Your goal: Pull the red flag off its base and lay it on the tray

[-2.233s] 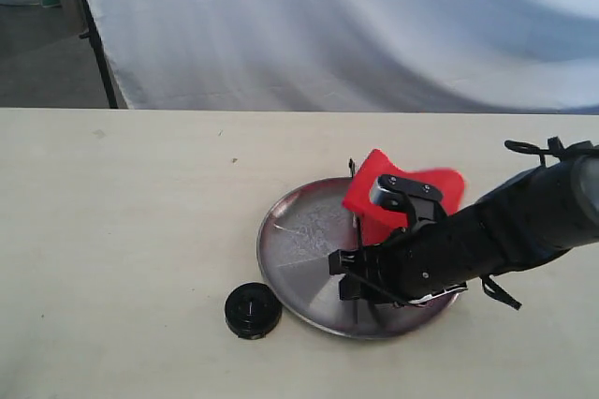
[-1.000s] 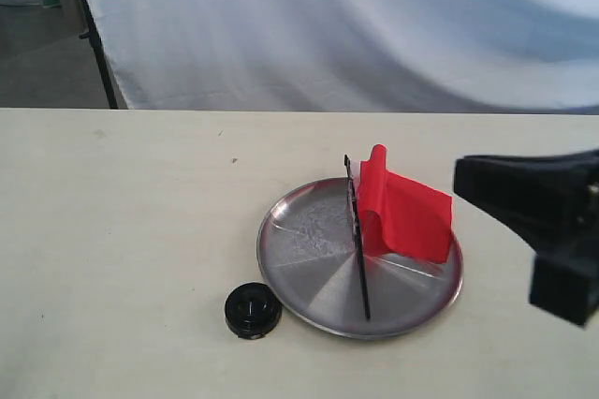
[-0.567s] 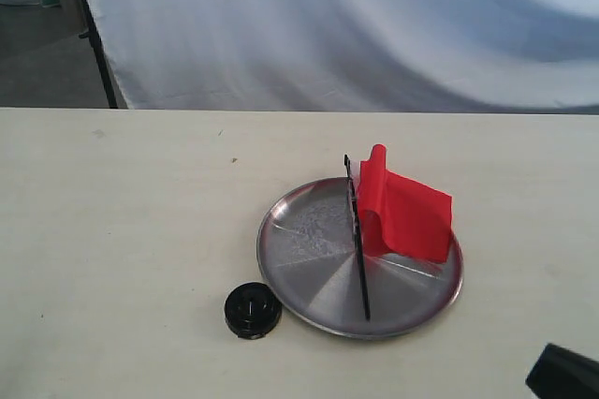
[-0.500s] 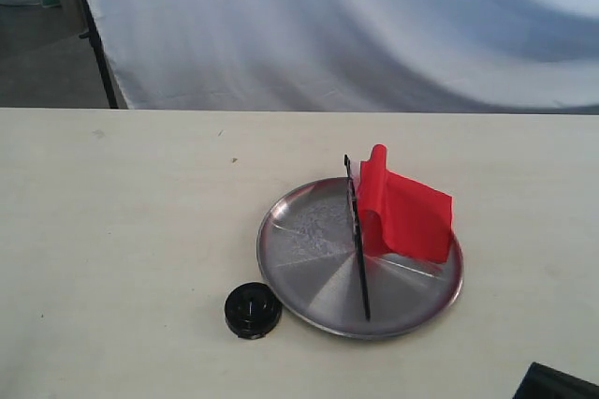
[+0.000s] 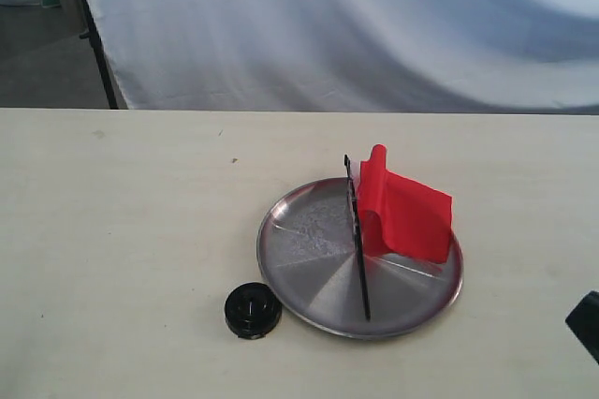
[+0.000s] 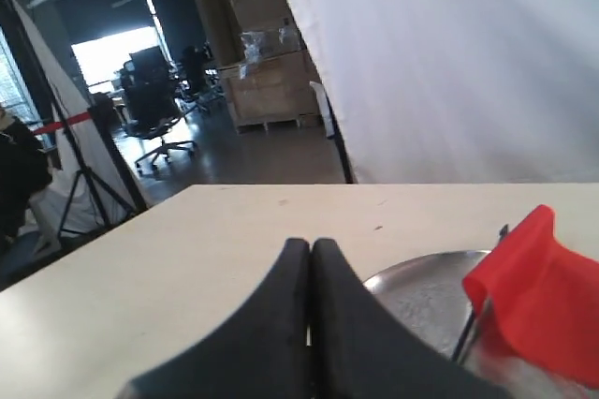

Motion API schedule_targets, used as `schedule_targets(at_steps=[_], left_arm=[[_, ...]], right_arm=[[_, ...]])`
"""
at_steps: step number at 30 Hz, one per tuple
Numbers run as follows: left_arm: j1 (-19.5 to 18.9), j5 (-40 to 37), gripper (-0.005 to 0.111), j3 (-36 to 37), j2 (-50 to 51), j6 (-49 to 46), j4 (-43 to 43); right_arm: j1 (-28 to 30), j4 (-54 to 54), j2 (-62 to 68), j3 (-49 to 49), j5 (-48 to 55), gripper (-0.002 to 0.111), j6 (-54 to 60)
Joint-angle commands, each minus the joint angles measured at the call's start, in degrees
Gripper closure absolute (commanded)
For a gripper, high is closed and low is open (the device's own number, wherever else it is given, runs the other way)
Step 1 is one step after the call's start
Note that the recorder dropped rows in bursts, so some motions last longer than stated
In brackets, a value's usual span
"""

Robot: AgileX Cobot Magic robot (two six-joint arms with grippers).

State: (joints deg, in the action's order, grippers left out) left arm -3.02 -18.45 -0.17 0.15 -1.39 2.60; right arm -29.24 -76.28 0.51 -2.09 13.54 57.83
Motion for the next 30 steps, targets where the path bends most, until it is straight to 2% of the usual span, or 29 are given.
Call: schedule_targets(at_steps=[1,4,6,9,11,14,23,25,30], left_arm=[[-0.11,0.04,0.107,0.17,-0.15,-0.16,0.40],[-0.11,0.04,0.107,0.17,-0.15,-0.16,0.40],[-0.11,0.04,0.107,0.17,-0.15,-0.16,0.40],[-0.11,0.04,0.107,0.17,-0.15,-0.16,0.40],[-0.11,0.04,0.107,0.17,-0.15,-0.16,0.40],[-0.11,0.04,0.107,0.17,-0.15,-0.16,0.40],[-0.11,0.04,0.107,0.17,-0.15,-0.16,0.40],[-0.11,0.04,0.107,0.17,-0.15,-0.16,0.40],[-0.11,0.04,0.107,0.17,-0.15,-0.16,0.40]], right_arm=[[-0.16,4.94,0.18,0.19,-1.18,0.108,4.24],[-0.16,15.35,0.18,0.19,-0.89,0.108,-0.69],[-0.16,27.21,0.18,0.19,-0.64,0.108,-12.79],[-0.16,47.73,0.07,0.19,-1.89,0.108,-37.49],[-0.16,58.40,-0.42,0.19,-1.88,0.108,-47.27],[-0.16,62.46,-0.35,0.31,-1.64,0.108,-49.03],[-0.16,64.69,-0.25,2.09,-2.64,0.108,-48.86],[-0.19,67.68,-0.35,2.09,1.77,0.108,-51.30],[-0.31,76.97,-0.35,2.09,1.39,0.108,-59.86]])
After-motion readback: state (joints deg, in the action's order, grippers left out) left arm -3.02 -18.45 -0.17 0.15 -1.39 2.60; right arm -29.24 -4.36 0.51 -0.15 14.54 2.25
